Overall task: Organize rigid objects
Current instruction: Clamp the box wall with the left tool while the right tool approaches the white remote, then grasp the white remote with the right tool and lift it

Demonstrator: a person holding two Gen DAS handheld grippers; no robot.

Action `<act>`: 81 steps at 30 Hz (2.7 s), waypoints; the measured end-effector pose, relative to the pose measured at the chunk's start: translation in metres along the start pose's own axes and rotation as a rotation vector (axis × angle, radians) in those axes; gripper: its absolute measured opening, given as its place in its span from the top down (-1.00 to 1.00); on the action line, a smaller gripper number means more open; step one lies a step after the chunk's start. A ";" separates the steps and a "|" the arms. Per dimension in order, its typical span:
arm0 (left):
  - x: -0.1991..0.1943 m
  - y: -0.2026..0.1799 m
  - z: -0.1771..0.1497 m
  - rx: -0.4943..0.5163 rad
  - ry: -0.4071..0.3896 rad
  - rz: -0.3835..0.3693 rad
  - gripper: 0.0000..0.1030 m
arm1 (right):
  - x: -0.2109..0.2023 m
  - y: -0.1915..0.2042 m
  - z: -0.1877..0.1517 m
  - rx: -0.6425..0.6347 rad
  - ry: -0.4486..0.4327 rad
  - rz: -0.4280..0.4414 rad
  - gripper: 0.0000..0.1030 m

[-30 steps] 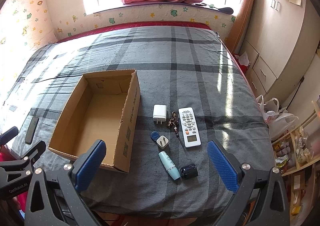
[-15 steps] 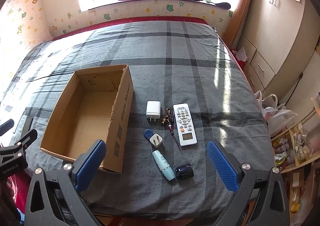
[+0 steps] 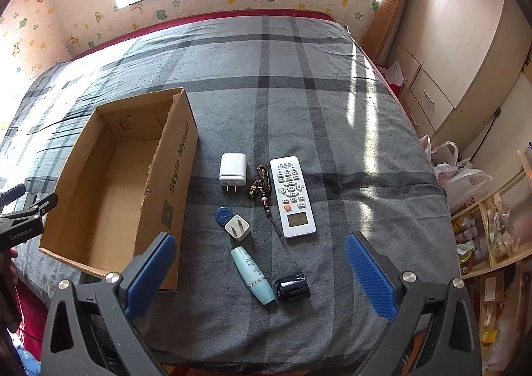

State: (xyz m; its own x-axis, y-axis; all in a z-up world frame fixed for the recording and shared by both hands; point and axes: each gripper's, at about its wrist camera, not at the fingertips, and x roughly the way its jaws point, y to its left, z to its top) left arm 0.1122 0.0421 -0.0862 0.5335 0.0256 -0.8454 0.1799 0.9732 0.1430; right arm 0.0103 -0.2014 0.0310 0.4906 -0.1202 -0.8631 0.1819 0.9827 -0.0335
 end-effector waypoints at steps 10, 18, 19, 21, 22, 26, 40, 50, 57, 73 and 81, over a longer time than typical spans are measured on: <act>0.054 0.002 0.011 0.021 0.051 -0.033 -1.00 | 0.039 -0.020 -0.006 0.026 0.071 -0.054 -1.00; 0.081 0.001 0.012 0.017 0.099 -0.058 -0.55 | 0.058 -0.030 -0.011 0.037 0.107 -0.075 -1.00; 0.083 0.001 0.012 0.021 0.108 -0.064 -0.30 | 0.060 -0.031 -0.011 0.039 0.110 -0.075 -1.00; 0.087 0.000 0.012 0.034 0.125 -0.087 0.19 | 0.064 -0.033 -0.011 0.040 0.117 -0.075 -1.00; 0.090 -0.001 0.011 0.040 0.135 -0.096 0.54 | 0.066 -0.034 -0.010 0.040 0.120 -0.074 -1.00; 0.096 0.007 0.010 0.001 0.148 -0.101 0.72 | 0.078 -0.038 -0.007 0.035 0.133 -0.066 -1.00; 0.098 0.002 0.010 0.020 0.150 -0.076 0.72 | 0.110 -0.044 0.022 -0.067 0.133 -0.024 -1.00; 0.099 0.000 0.009 0.022 0.149 -0.074 0.72 | 0.161 -0.053 0.039 -0.133 0.197 0.009 -1.00; 0.100 0.000 0.010 0.023 0.154 -0.078 0.72 | 0.197 -0.052 0.044 -0.180 0.249 0.014 -1.00; 0.108 -0.002 0.013 0.030 0.179 -0.072 0.72 | 0.242 -0.055 0.054 -0.157 0.352 0.084 0.04; 0.108 -0.005 0.010 0.038 0.172 -0.061 0.72 | 0.246 -0.064 0.047 -0.144 0.338 0.056 0.05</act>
State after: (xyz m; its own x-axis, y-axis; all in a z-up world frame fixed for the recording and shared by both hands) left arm 0.1772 0.0376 -0.1732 0.3724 0.0089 -0.9280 0.2399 0.9651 0.1055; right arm 0.1593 -0.3003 -0.1555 0.1825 -0.0366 -0.9825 0.0291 0.9991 -0.0318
